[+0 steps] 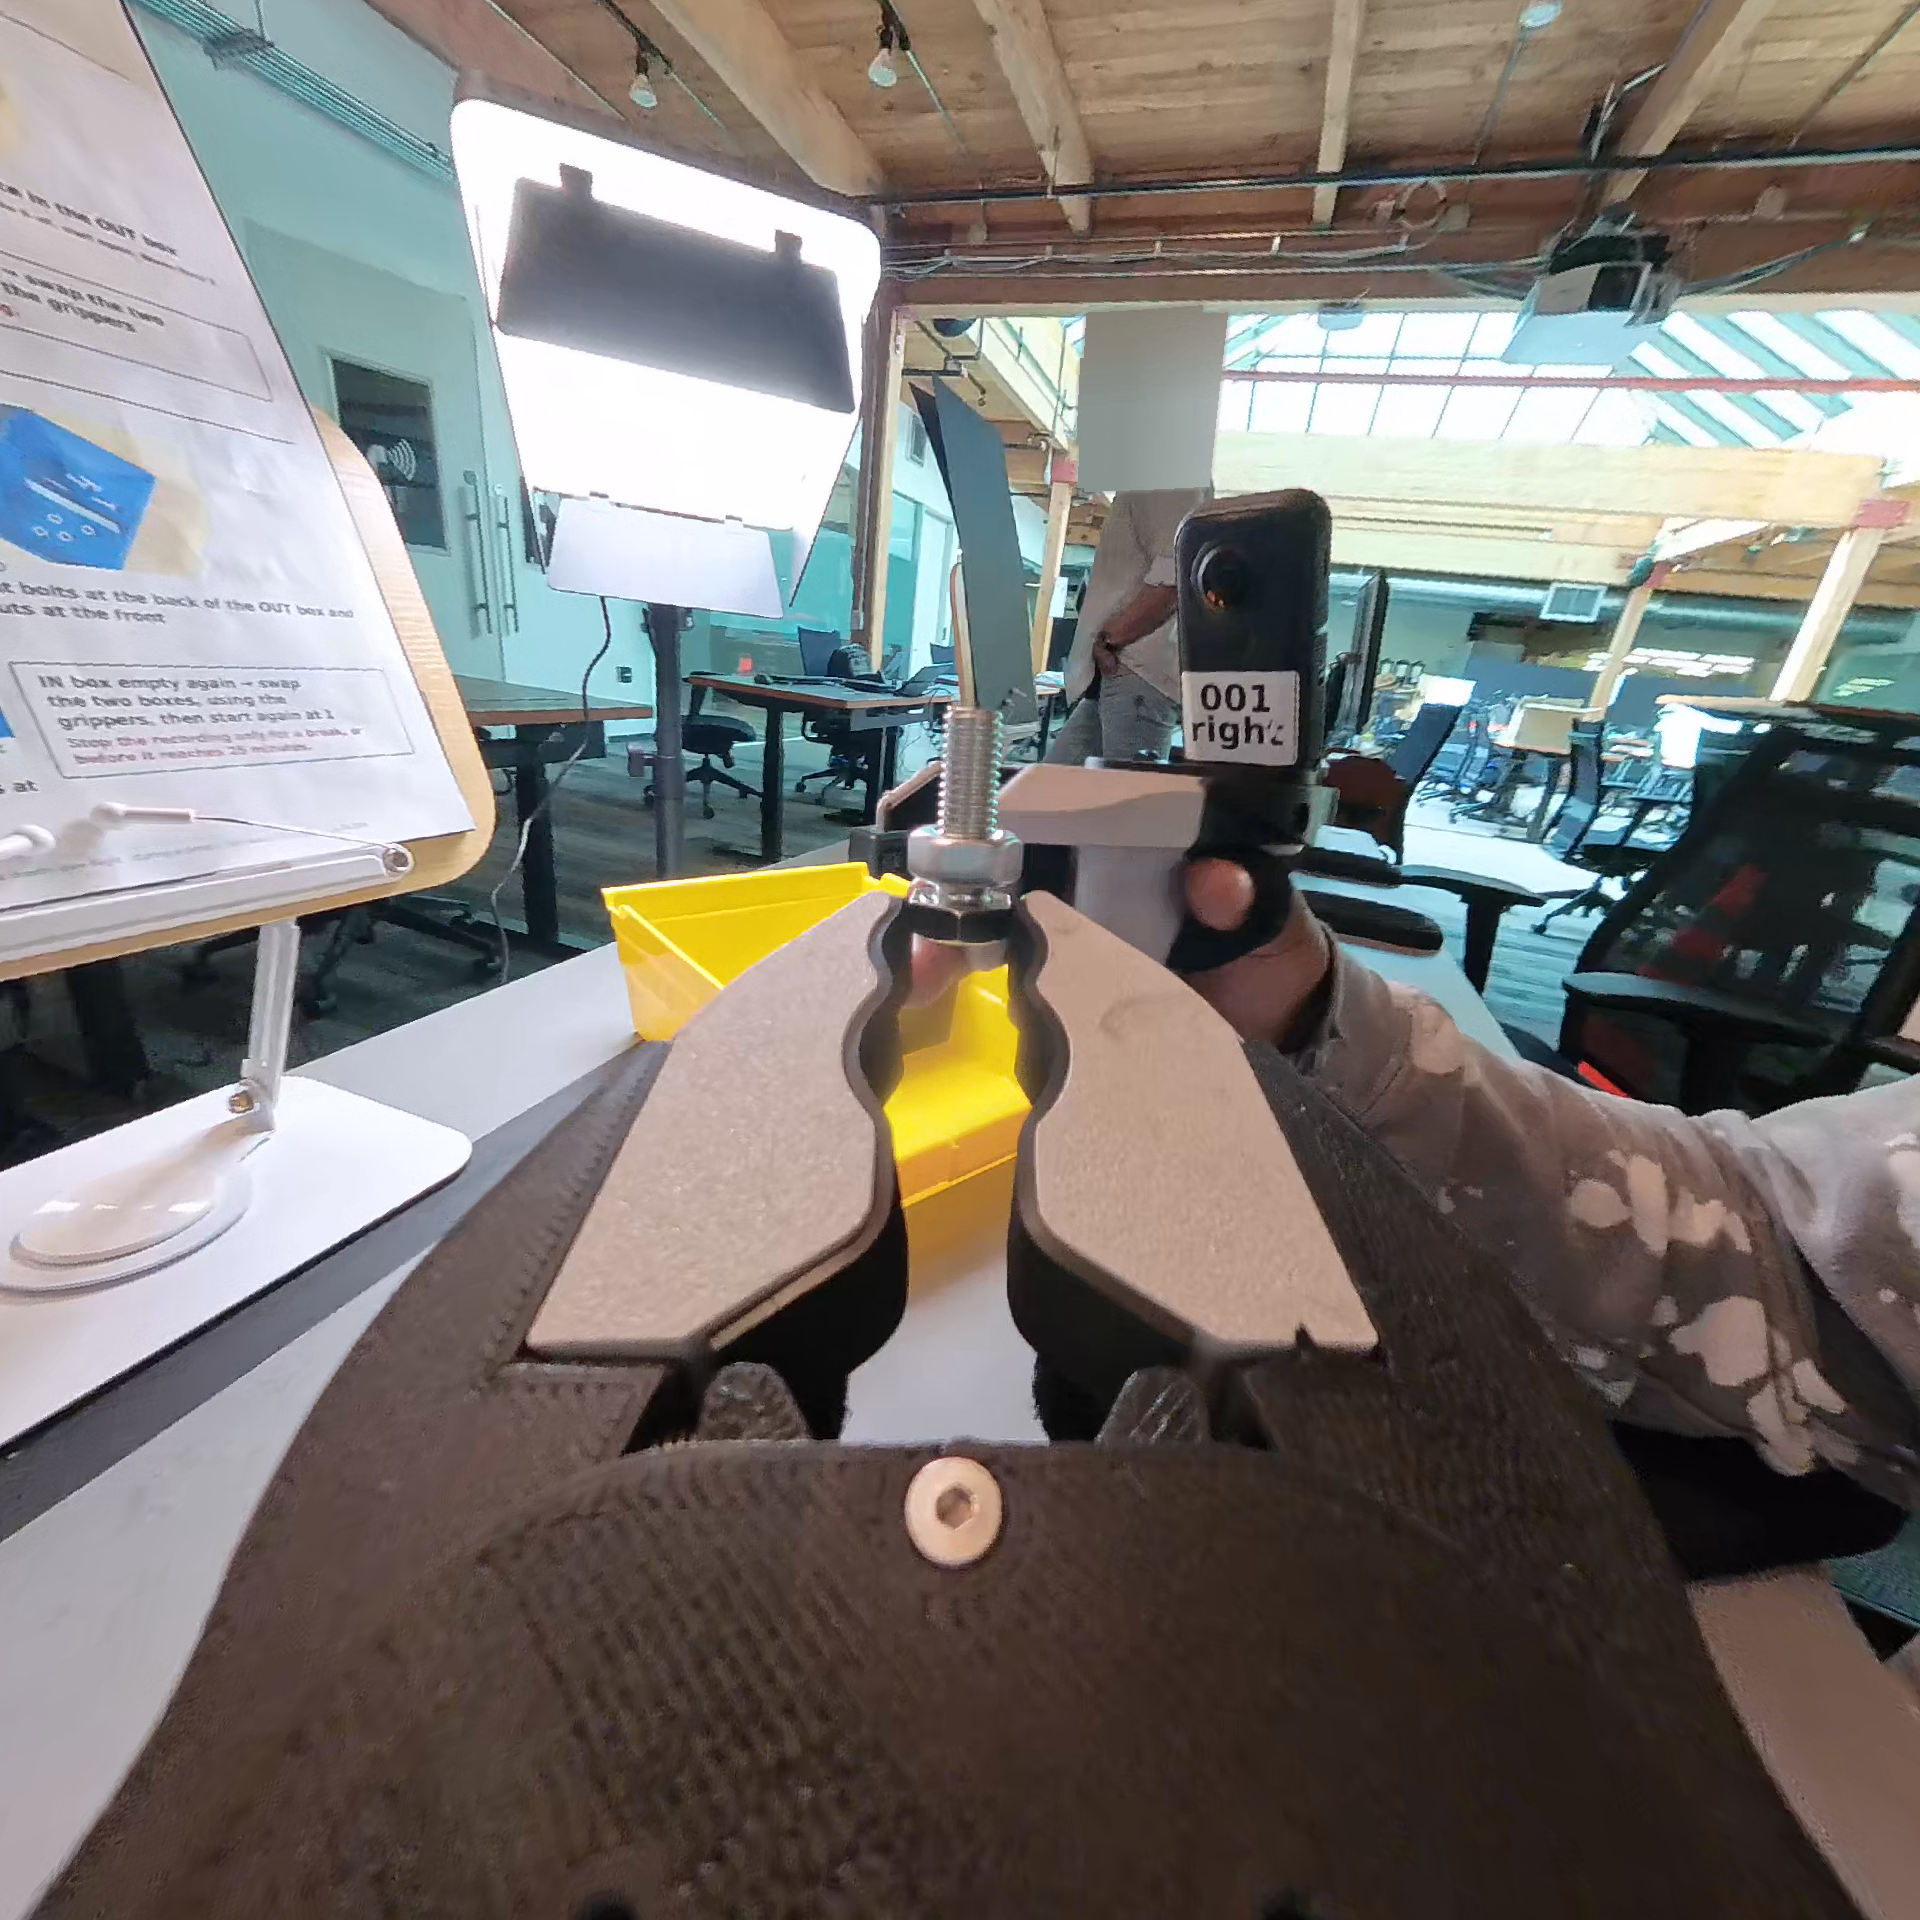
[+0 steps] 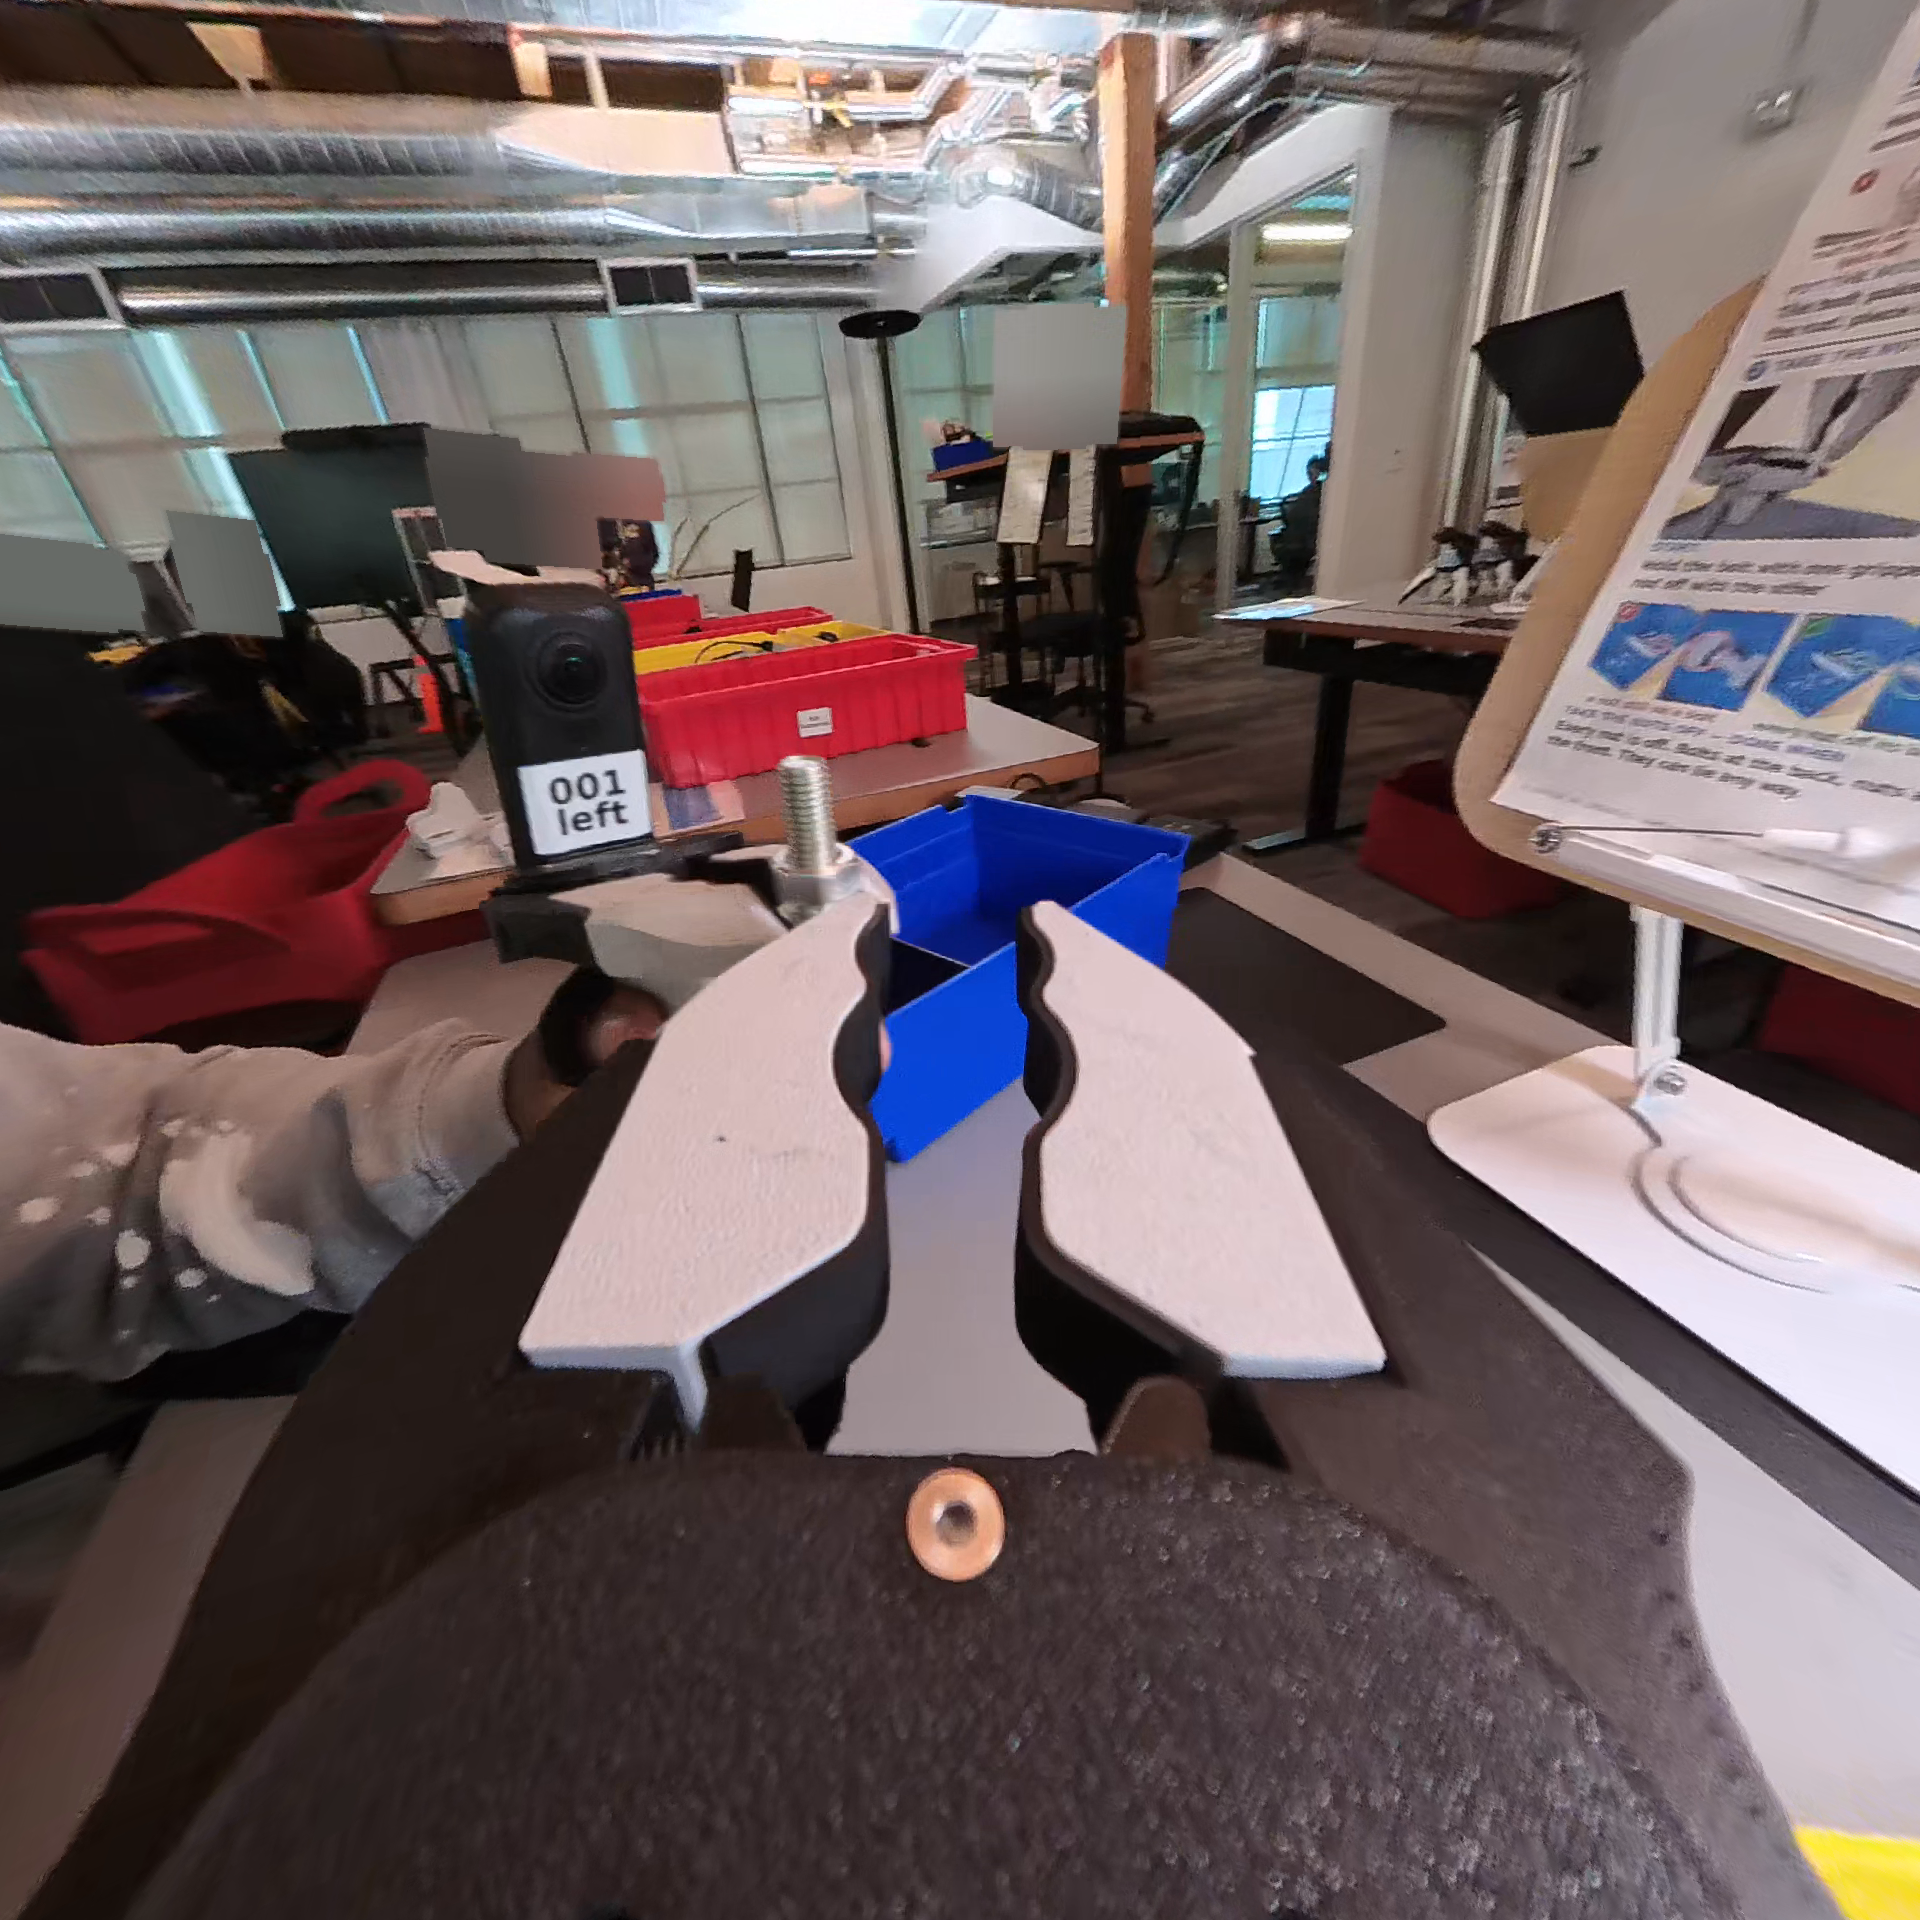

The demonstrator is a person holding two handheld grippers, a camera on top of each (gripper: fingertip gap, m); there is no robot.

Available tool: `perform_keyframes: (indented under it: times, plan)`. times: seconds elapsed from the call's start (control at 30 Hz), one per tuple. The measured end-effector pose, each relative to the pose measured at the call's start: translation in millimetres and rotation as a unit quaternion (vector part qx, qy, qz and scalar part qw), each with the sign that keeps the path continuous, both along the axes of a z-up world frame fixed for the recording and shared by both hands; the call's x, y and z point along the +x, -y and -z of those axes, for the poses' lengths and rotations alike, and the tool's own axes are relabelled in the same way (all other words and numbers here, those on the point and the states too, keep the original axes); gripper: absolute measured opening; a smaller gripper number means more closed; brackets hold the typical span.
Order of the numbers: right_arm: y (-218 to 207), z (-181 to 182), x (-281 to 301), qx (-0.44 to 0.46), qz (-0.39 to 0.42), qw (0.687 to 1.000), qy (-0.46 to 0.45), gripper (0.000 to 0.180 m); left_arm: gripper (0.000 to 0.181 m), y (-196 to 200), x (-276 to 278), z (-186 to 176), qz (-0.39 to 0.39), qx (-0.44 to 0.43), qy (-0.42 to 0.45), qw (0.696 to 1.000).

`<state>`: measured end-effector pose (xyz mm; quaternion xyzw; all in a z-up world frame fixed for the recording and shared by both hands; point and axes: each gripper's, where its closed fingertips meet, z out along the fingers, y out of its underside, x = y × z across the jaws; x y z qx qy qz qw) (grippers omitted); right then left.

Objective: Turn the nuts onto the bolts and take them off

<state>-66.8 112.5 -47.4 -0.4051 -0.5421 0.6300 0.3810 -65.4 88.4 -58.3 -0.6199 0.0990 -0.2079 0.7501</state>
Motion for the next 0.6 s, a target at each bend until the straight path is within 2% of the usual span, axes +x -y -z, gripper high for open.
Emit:
perform_keyframes:
  times: [0.13, 0.23, 0.3, 0.33, 0.5, 0.6]
  plan:
    - [22.2, 1.4, -3.3, 0.002, -0.030, 1.000, 0.005, 0.032, 0.018, -3.0, 2.7, 4.5, -0.007, -0.006, -0.008, 1.000]
    - [21.3, 4.3, -6.0, -0.009, -0.032, 0.999, 0.011, 0.033, 0.018, -2.9, 3.0, 4.3, -0.010, -0.004, -0.011, 1.000]
    - [-1.7, 4.2, -7.3, -0.015, 0.022, 1.000, 0.011, 0.012, 0.018, 1.1, 0.3, -0.7, 0.000, 0.009, 0.003, 1.000]
    - [-9.8, 3.3, -5.6, -0.011, 0.037, 0.999, 0.005, 0.012, 0.018, 1.6, -1.6, -2.4, -0.001, 0.008, 0.006, 1.000]
    - [11.7, -1.1, -1.9, -0.008, -0.012, 1.000, 0.009, 0.029, 0.019, -1.1, -4.1, 0.2, -0.017, 0.006, -0.001, 1.000]
    - [27.1, 2.2, -6.2, -0.011, -0.030, 0.999, 0.015, 0.033, 0.018, -3.0, 0.1, 4.1, -0.014, 0.002, -0.007, 1.000]
